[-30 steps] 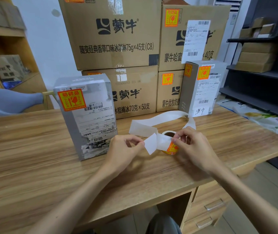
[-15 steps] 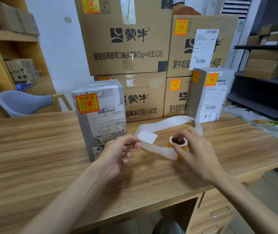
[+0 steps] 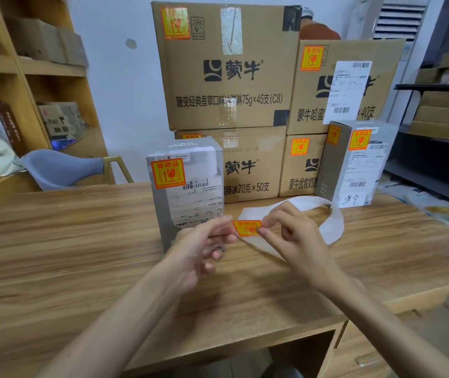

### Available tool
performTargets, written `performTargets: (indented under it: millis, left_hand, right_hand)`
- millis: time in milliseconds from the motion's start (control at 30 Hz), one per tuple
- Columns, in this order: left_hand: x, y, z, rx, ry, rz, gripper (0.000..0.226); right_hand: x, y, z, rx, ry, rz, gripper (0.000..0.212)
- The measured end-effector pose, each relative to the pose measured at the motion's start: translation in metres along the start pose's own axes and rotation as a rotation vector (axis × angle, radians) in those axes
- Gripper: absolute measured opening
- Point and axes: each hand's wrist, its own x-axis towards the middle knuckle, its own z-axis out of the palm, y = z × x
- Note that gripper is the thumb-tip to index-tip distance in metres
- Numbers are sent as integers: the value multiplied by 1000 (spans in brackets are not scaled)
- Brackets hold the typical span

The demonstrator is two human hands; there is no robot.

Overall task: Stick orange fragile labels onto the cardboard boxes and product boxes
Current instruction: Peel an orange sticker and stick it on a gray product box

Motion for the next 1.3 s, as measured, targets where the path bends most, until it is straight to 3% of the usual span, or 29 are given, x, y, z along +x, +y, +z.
performTargets:
  millis: [200,300,400,500,567,700,800,867,1133,1300]
  left_hand:
    - [-13,13,-41,149,200,489,27]
    - [-21,27,-65,182,341,782,30]
    - [-18,41,-89,182,484,940,33]
    - [5,57,-111,199,572,948,23]
    - [19,67,-117,226,547,867,16]
    - [38,78,-114,265,317,639,47]
    - [50,77,-113,251,129,523,50]
    - [55,74,-114,258,65,537,44]
    - [40,60,-118,286,108,714,32]
    - [29,54,-119,397,142,847,42]
  right_hand:
    - [15,-15,6,359,-18,208,20]
    - [23,-26,11,471,-23,212,13]
    - [30,-40,18,585,-71,205,9]
    - [34,-56,30,592,-126,170,14]
    - [36,-64,37,597,-151,159,15]
    - [39,-75,44,583,-173,191,16]
    - [41,-79,48,583,-185,214,15]
    - [43,-78,50,610,-192,248,12]
    - [52,-66,47,874,-197,359,13]
    - [67,-60,45,1054,-265,407,4]
